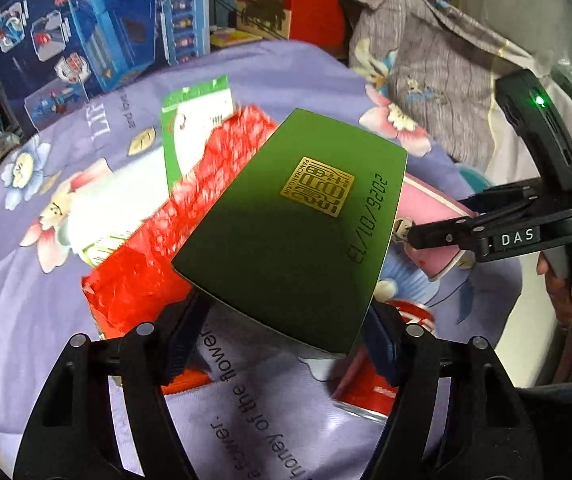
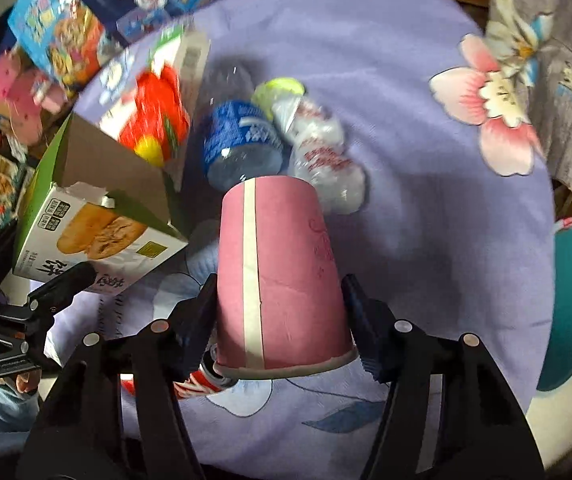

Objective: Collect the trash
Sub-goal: 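Grasp the green-and-white box with left tool while right tool grasps the pink cup, then carry box and pink cup to the teal bin and open both tools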

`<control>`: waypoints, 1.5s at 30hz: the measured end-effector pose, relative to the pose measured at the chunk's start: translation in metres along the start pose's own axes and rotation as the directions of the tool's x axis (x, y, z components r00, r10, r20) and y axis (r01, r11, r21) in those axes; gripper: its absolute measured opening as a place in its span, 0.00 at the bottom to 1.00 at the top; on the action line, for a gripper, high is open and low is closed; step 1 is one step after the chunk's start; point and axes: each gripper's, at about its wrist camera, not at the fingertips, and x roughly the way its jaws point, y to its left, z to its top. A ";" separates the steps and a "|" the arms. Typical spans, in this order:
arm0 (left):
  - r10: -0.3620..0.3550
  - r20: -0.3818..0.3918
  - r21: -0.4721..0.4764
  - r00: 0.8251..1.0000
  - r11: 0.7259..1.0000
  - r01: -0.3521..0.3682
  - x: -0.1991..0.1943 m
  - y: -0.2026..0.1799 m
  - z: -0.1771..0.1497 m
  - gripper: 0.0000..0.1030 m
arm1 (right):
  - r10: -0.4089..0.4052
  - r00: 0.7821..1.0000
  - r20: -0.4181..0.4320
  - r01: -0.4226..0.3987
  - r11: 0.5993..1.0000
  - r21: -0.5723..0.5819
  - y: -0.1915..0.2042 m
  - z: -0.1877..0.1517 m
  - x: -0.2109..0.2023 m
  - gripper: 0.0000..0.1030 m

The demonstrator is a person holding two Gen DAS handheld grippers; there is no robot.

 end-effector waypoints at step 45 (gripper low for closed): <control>-0.158 -0.307 0.363 0.938 0.892 0.269 0.190 -0.345 0.126 0.78 | -0.218 0.952 0.213 -0.011 0.674 0.739 -0.366 -0.152 -0.104 0.57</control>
